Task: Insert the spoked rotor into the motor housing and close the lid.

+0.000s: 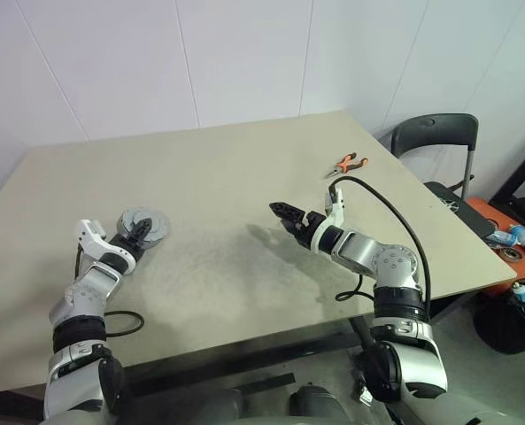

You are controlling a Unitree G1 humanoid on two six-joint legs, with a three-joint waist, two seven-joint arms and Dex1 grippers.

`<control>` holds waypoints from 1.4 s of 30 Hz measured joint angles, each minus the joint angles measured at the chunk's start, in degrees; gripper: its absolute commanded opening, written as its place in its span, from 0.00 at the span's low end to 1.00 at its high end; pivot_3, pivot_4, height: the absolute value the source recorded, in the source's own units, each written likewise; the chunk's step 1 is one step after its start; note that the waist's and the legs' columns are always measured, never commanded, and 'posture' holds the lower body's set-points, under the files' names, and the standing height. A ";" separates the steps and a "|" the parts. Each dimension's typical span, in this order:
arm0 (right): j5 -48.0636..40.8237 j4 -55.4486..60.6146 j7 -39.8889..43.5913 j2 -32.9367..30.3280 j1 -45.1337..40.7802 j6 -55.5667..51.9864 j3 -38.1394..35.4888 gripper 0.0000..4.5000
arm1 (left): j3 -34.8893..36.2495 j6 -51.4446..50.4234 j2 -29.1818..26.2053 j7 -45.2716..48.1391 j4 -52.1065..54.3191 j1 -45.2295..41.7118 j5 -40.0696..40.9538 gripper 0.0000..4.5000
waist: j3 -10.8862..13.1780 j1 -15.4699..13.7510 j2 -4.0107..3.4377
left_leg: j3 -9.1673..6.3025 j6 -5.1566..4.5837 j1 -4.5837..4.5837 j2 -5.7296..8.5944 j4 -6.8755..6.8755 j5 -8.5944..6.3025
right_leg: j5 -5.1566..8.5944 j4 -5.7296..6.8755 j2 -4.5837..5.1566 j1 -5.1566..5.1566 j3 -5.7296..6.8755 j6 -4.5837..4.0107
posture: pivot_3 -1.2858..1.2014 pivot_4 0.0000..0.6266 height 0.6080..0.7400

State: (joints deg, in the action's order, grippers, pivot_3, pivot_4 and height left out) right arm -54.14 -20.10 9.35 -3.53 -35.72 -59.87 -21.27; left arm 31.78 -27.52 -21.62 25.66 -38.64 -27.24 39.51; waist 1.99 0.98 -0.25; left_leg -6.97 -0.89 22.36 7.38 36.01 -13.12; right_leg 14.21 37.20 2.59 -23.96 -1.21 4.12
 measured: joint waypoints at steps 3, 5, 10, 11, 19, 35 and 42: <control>0.44 -0.30 0.02 -0.22 0.00 0.00 0.00 0.89 | -0.69 1.72 -1.00 0.09 -2.05 0.26 -2.56 0.85 | 0.00 0.06 0.00 | 0.05 0.00 -0.03 -0.03 0.00 0.00 | -0.01 0.04 0.00 -0.01 0.00 -0.02 | 0.52 0.00 1.00; 0.67 -0.42 0.08 -0.36 -0.04 0.00 -0.04 0.89 | -0.87 1.99 -1.01 0.19 -2.66 -0.16 -2.82 0.93 | -0.03 -0.03 0.02 | 0.05 0.00 -0.03 -0.03 0.00 0.00 | -0.01 0.03 0.00 0.00 -0.01 -0.02 | 0.52 0.00 1.00; 0.73 -0.42 0.35 -0.09 -0.03 -0.39 0.13 0.89 | -0.87 1.97 -2.37 0.54 -4.57 -0.69 -3.37 0.93 | -0.04 0.26 0.00 | 0.19 0.00 -0.10 -0.12 0.00 0.00 | -0.03 0.08 0.00 -0.01 -0.01 -0.04 | 0.52 0.00 1.00; 0.80 -0.41 0.43 0.09 -0.03 -0.42 0.20 0.89 | -0.87 1.95 -2.90 0.90 -5.15 -0.78 -3.44 0.93 | -0.04 0.36 0.00 | 0.24 0.01 -0.12 -0.16 -0.01 0.00 | -0.04 0.09 0.00 -0.02 -0.01 -0.06 | 0.52 0.00 1.00; 1.63 -0.42 0.67 0.32 -0.02 -0.44 0.35 0.89 | -0.53 1.66 -12.27 5.90 -12.65 -0.94 -4.12 0.93 | -0.05 2.38 0.04 | 0.39 0.01 -0.10 -0.26 -0.08 0.00 | -0.07 0.12 0.03 -0.17 -0.01 -0.08 | 0.52 0.00 1.00; 2.17 -0.25 1.33 0.15 0.11 -1.08 0.44 0.89 | 0.65 3.88 -29.95 18.13 -24.92 -7.04 -7.13 0.93 | -0.02 1.17 0.13 | 0.39 0.17 -0.02 -0.24 -0.12 -0.10 | -0.07 0.04 0.07 -0.35 0.01 -0.08 | 0.52 0.00 1.00; 2.16 4.92 5.37 -2.35 0.94 -2.83 3.37 0.89 | -7.58 -3.74 -21.65 27.79 2.60 -7.10 -4.45 0.93 | -0.04 0.41 0.18 | 0.49 0.13 0.03 -0.20 -0.10 -0.12 | -0.09 -0.04 0.14 -0.22 -0.11 -0.06 | 0.52 0.00 1.00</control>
State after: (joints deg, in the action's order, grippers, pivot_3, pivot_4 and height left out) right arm -51.98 -15.19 14.72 -5.87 -34.79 -62.70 -17.90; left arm 24.20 -31.26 -43.27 53.44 -36.03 -34.34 35.06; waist 1.95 1.39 -0.07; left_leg -6.48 -0.75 22.39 7.17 35.91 -13.25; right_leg 14.12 37.16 2.73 -24.18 -1.32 4.06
